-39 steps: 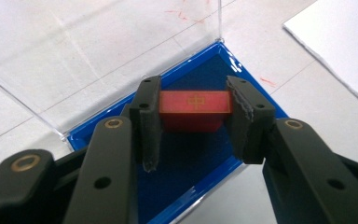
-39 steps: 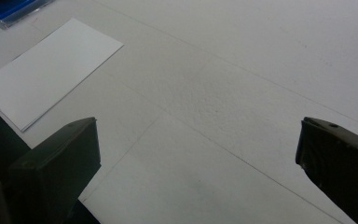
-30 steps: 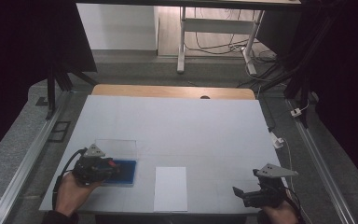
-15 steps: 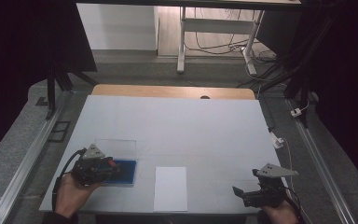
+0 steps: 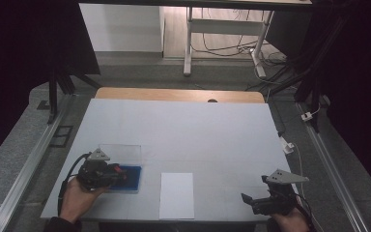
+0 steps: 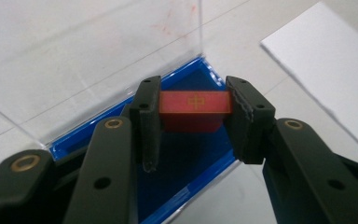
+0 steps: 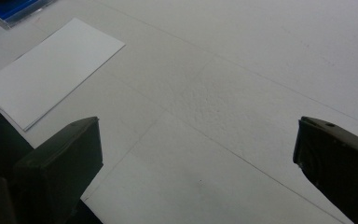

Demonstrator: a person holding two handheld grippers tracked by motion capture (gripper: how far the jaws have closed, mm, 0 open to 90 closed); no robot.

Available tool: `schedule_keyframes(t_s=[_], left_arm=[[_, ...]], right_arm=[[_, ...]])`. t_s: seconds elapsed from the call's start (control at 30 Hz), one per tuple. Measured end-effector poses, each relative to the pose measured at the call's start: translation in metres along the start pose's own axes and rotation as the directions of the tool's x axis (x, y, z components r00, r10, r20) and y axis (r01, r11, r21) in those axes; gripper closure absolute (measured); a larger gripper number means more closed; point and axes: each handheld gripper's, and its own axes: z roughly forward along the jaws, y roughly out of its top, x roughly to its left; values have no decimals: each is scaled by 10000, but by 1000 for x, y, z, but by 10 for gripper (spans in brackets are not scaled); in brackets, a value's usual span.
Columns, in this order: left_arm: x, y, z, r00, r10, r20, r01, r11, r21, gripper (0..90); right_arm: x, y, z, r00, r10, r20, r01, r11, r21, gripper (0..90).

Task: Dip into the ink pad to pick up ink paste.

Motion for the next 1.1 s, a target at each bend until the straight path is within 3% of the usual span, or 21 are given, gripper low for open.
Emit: schedule_keyframes(t_s=[0.2, 0.6, 0.87, 1.1], left_arm=[[2, 1, 6, 9994, 76, -346, -66, 9995, 300, 586], [1, 4, 16, 9972, 522, -540, -483, 9962, 727, 586], [0, 5, 17, 9977, 318, -602, -265, 9958, 877, 591], [-11, 5, 19, 9886, 901, -1209, -780, 9918, 1015, 593]], right_arm=[[0, 0, 0, 10000, 5, -30, -5, 10000, 8, 13], [0, 0, 0, 10000, -41, 4, 41, 10000, 29, 14], [0, 0, 0, 10000, -67, -9, 67, 10000, 20, 13], [1, 0, 1, 9999, -119, -11, 119, 9999, 36, 13]])
